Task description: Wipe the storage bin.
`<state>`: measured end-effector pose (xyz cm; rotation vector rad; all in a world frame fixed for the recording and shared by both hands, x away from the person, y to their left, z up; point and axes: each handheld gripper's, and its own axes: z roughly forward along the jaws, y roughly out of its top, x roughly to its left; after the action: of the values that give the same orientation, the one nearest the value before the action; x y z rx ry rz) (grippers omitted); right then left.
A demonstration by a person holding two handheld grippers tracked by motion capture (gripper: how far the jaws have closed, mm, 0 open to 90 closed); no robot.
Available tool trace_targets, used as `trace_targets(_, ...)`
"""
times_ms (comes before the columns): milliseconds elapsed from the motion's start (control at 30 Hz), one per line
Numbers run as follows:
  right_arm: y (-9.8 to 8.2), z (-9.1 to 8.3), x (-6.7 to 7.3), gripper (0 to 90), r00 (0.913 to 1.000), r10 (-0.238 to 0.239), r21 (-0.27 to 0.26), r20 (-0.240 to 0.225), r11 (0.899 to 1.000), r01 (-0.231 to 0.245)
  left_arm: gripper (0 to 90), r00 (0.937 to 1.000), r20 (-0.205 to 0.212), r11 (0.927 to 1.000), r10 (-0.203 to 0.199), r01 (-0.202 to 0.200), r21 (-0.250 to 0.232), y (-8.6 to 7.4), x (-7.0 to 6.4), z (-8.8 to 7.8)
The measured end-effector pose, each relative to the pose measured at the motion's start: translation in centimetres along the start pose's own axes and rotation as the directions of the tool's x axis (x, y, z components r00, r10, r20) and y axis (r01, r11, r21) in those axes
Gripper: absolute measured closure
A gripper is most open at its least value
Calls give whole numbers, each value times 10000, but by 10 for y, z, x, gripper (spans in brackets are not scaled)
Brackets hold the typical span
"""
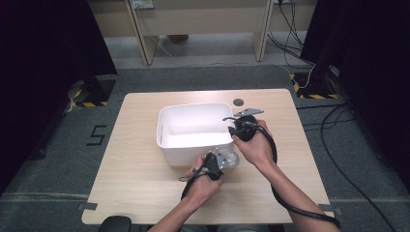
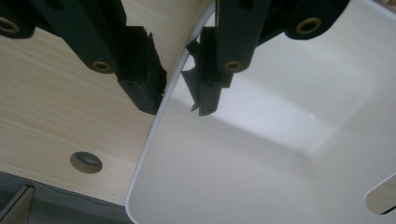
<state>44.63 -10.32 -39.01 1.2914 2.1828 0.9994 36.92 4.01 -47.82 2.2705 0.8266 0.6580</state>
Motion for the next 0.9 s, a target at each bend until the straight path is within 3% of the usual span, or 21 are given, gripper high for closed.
trace_targets(667,0,0,0,715,10000,-22,12,-11,10000,22,772,9999,151,9992,-39,33,398,-10,-1,12)
trace_targets(900,1,0,-2,707,9997,189,46,-120,9998,-188,771,9997,257,9994,-17,8,344,-14,2,-2)
